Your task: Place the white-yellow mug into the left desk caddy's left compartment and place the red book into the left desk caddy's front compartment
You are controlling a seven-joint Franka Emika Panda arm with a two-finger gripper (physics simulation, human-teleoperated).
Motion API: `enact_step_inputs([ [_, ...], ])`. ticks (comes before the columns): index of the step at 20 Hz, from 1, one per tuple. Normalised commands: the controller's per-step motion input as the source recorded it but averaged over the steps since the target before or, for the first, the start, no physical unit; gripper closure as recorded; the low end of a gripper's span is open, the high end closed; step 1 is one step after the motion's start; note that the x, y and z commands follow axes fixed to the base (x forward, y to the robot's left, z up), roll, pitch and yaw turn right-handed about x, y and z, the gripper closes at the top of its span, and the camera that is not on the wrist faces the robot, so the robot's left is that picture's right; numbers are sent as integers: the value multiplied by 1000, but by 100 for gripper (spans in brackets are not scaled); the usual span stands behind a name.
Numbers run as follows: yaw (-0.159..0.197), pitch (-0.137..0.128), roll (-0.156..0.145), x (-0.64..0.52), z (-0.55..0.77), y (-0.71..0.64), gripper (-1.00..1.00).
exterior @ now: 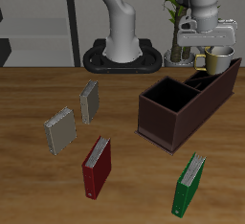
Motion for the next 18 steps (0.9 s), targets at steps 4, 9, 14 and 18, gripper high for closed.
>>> enact_step_inputs([
  [4, 20, 35, 8, 139, -84, 22, 100],
  [9, 13, 55, 6, 121, -164, 14, 100],
  [14, 6, 45, -16, 112, -165, -51, 100],
  [18, 41, 39, 18, -23, -214, 111, 100],
])
